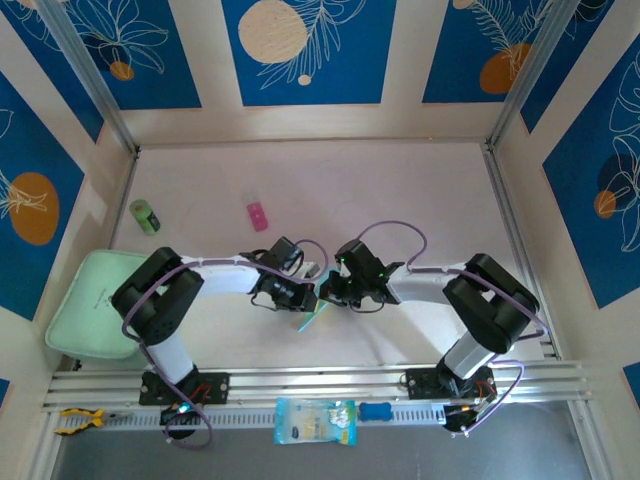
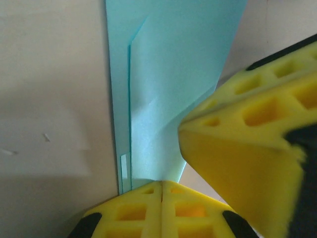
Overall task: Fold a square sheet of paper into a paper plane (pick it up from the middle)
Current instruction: Perform the fifth fold on the wing at the bottom-center of the table.
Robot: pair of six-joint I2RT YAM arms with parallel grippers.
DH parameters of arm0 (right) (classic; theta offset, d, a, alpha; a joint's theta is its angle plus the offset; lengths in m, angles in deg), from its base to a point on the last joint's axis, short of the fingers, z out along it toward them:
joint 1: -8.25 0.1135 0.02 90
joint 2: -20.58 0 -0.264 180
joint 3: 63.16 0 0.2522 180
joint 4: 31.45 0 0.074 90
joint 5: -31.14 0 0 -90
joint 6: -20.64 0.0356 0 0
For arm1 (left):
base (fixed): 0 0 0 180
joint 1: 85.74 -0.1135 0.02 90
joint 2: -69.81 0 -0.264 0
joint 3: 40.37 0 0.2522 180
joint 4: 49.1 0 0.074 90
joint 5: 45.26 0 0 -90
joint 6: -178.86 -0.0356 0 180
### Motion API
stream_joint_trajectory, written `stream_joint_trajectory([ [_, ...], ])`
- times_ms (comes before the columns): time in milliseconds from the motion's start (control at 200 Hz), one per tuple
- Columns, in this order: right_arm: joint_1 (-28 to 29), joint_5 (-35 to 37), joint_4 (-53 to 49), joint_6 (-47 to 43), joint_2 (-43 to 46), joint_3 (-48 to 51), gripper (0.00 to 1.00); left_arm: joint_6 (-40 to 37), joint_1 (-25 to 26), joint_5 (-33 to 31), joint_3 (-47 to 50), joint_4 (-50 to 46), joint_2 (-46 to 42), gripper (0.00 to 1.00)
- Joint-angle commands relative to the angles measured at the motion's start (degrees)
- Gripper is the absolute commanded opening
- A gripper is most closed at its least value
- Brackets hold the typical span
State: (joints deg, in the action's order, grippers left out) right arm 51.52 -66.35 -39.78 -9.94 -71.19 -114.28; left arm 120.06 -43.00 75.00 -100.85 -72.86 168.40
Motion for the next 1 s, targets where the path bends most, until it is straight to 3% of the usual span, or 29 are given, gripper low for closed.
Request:
stream_joint_trajectory([
  [0,0.4,0.3,2.2,2.4,-1.1,1.5,0.05,0.4,-0.3,-2.1,1.9,-2.1,0.7,0.00],
  [415,-0.3,0.3,4.2,2.8,2.3,4.7,0.05,0.9,-0.5,-1.8,2.3,-1.6,0.5,0.00],
  [640,0.7,-3.1,11.1,3.8,1.4,6.4,0.05,1.4,-0.7,-1.3,2.8,-0.8,0.5,0.00],
  [995,0.0,0.0,7.1,4.1,0.5,7.3,0.05,1.4,-1.0,-1.4,3.0,-0.9,0.4,0.00],
])
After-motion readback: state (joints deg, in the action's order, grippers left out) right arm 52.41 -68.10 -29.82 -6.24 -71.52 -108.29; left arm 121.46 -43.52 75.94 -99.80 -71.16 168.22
